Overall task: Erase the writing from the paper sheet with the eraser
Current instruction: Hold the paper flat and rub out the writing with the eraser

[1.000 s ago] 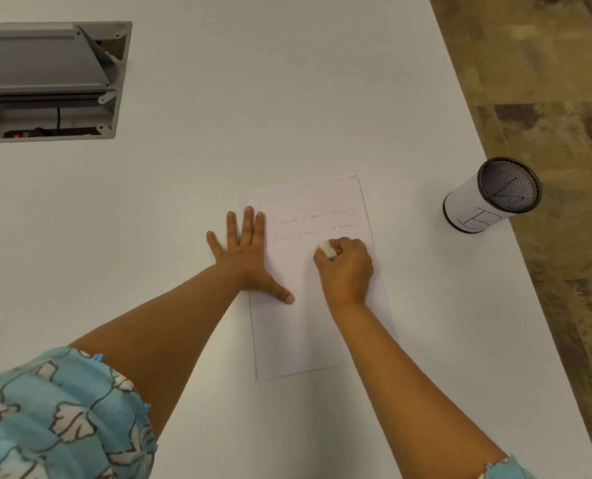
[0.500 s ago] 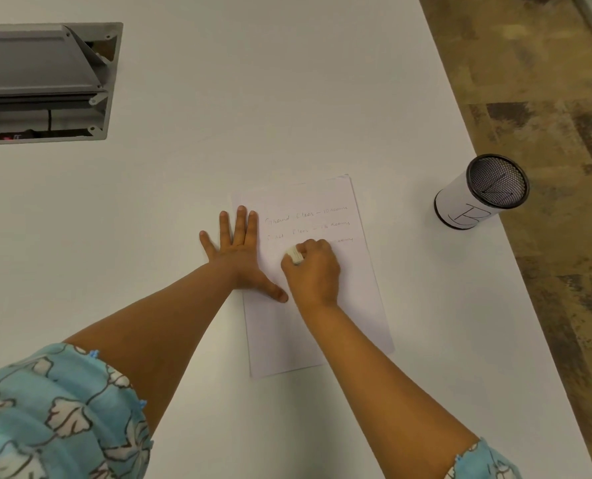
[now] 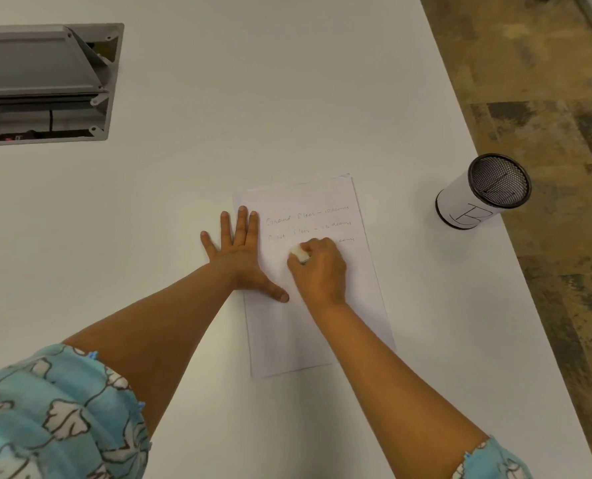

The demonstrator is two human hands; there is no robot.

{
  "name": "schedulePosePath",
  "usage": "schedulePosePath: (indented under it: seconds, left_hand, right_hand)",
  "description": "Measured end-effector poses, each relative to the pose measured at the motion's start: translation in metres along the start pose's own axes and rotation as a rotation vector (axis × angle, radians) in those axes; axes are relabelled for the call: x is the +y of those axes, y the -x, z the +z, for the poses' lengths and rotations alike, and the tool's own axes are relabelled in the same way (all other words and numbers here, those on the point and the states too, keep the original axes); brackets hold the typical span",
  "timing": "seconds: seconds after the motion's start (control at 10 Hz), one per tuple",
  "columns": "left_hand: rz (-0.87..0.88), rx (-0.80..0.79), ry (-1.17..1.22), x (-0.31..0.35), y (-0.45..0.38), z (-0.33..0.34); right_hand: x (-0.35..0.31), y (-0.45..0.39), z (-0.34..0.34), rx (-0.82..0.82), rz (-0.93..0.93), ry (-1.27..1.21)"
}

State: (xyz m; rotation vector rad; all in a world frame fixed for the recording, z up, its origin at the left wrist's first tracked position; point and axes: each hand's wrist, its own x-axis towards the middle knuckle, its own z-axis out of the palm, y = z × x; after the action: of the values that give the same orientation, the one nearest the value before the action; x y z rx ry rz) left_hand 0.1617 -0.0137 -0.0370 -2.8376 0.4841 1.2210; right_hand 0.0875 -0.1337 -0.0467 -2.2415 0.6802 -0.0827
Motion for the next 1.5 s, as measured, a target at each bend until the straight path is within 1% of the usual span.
schedulePosePath:
  seconds: [0.1, 0.2, 0.3, 0.4, 0.5, 0.6, 0.7, 0.8, 0.9, 1.1, 1.2, 1.3, 1.4, 1.5]
  left_hand:
    - [0.005, -0.009, 0.012, 0.000, 0.001, -0.001]
    - [0.002, -0.008, 0.008, 0.000, 0.000, -0.001]
    - [-0.002, 0.005, 0.001, 0.000, 0.001, 0.000]
    - [0.005, -0.009, 0.017, 0.000, 0.001, -0.001]
    - [0.008, -0.010, 0.024, 0.000, 0.002, -0.001]
    - [0.005, -0.013, 0.023, 0.000, 0.001, -0.001]
    - [0.000, -0.012, 0.014, 0.000, 0.002, -0.001]
    - [0.000, -0.014, 0.017, 0.000, 0.002, -0.002]
    - [0.002, -0.018, 0.017, 0.002, 0.003, -0.002]
    - [-0.002, -0.017, 0.016, 0.001, 0.003, -0.002]
    - [-0.003, -0.025, 0.016, 0.001, 0.002, -0.003]
    - [0.001, -0.021, 0.013, 0.002, 0.002, -0.002]
    - [0.000, -0.014, 0.014, 0.001, 0.002, -0.001]
    - [0.003, -0.009, 0.018, 0.001, 0.002, -0.001]
  right_hand:
    - [0.012, -0.012, -0.014, 0.131, 0.132, -0.003]
    - [0.001, -0.006, -0.006, 0.083, 0.106, -0.005]
    - [-0.004, 0.004, 0.005, -0.042, -0.004, 0.016]
    - [0.011, -0.005, -0.011, 0.026, 0.031, -0.002]
    - [0.025, -0.015, -0.027, 0.181, 0.177, -0.025]
    - [0.016, -0.008, -0.017, 0.148, 0.166, -0.047]
    - [0.012, 0.002, -0.008, 0.042, 0.020, -0.016]
    - [0.027, -0.013, -0.024, 0.108, 0.076, -0.013]
    - [0.042, -0.028, -0.041, 0.235, 0.233, -0.035]
    - [0.018, -0.009, -0.017, 0.072, 0.086, -0.016]
    - [0.037, -0.030, -0.037, 0.174, 0.170, -0.034]
    - [0.045, -0.035, -0.046, 0.233, 0.237, -0.040]
    - [0.035, -0.029, -0.039, 0.213, 0.206, -0.045]
    - [0.024, -0.013, -0.022, 0.096, 0.067, 0.014]
